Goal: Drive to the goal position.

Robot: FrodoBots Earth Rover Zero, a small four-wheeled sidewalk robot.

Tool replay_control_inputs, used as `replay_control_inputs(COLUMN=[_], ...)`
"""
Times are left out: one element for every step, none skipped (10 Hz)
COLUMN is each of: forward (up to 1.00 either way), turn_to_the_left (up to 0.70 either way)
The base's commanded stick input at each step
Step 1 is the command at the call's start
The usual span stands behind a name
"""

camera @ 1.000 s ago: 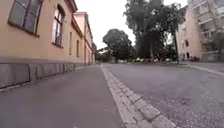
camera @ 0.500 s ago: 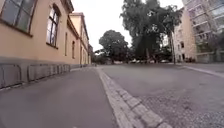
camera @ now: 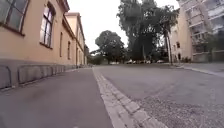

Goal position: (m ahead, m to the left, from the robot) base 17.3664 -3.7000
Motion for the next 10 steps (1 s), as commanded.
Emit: replay_control_inputs(forward=[0.45,0.45,0.45,0.45,0.45,0.45,0.45,0.45,0.45,0.45], turn_to_the_left=[-0.27,-0.27,-0.27,-0.27,-0.27,-0.27,-0.27,-0.27,-0.27,-0.27])
